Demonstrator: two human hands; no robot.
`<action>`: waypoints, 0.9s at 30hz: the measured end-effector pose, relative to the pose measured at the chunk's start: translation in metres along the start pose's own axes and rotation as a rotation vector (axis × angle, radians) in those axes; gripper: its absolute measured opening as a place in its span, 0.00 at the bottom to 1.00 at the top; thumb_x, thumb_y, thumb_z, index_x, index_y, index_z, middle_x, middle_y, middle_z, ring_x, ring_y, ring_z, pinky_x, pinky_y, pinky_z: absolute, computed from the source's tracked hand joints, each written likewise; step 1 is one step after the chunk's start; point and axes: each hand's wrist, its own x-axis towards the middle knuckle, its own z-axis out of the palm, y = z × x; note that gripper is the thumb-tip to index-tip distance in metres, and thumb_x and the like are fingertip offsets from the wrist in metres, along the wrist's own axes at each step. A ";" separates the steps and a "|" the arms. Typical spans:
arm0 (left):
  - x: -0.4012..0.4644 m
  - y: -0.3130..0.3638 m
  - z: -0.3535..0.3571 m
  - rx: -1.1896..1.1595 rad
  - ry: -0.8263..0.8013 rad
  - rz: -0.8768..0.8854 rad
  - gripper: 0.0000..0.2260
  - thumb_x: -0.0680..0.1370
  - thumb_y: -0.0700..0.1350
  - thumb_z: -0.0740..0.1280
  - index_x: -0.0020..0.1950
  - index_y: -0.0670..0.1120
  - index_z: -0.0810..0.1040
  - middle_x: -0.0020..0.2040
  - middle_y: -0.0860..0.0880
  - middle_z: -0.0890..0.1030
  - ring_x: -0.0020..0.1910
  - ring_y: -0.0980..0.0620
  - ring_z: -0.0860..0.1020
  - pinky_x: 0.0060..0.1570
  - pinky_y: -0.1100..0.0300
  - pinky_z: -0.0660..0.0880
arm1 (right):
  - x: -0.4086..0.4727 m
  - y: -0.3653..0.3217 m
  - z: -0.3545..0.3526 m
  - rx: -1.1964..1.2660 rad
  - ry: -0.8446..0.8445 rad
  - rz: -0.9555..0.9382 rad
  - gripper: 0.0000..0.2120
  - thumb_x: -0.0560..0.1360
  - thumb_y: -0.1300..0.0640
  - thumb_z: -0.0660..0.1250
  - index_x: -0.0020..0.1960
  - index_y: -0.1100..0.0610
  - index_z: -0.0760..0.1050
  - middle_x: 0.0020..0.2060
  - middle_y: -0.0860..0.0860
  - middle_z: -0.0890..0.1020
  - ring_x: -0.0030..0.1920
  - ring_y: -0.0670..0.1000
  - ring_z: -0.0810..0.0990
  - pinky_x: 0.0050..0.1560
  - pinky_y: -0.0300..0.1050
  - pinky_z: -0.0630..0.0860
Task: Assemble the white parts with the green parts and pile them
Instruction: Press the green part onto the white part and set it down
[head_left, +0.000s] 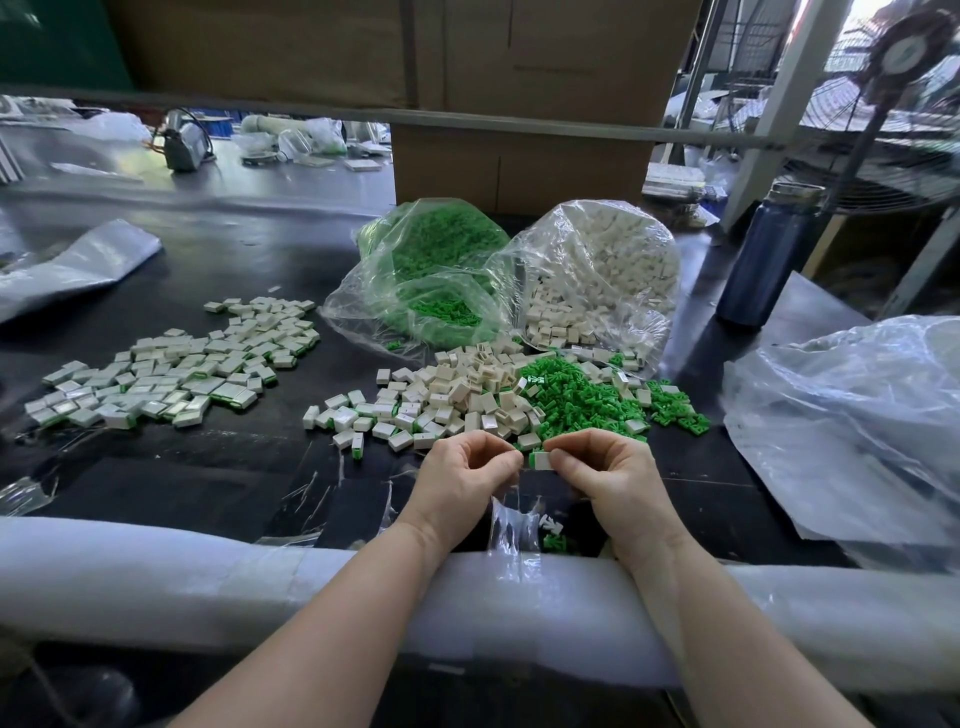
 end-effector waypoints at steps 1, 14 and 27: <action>0.000 0.000 0.001 0.011 -0.018 0.007 0.01 0.74 0.40 0.69 0.43 0.44 0.79 0.35 0.50 0.80 0.31 0.62 0.76 0.36 0.70 0.74 | 0.000 0.000 0.000 -0.008 -0.009 -0.010 0.11 0.71 0.69 0.70 0.35 0.54 0.82 0.31 0.50 0.83 0.31 0.45 0.80 0.30 0.34 0.75; 0.004 -0.005 -0.001 -0.047 0.258 0.017 0.09 0.74 0.35 0.68 0.42 0.49 0.78 0.37 0.49 0.81 0.30 0.58 0.80 0.33 0.67 0.77 | -0.001 -0.001 0.001 -0.001 0.033 0.026 0.06 0.73 0.65 0.69 0.37 0.59 0.80 0.30 0.53 0.81 0.26 0.43 0.74 0.28 0.35 0.72; 0.012 -0.012 -0.012 0.197 0.639 -0.017 0.17 0.75 0.36 0.67 0.64 0.38 0.74 0.60 0.43 0.69 0.47 0.52 0.74 0.54 0.71 0.66 | 0.005 0.007 -0.005 -0.187 0.301 -0.011 0.09 0.72 0.64 0.69 0.36 0.53 0.79 0.31 0.45 0.80 0.32 0.40 0.77 0.35 0.32 0.71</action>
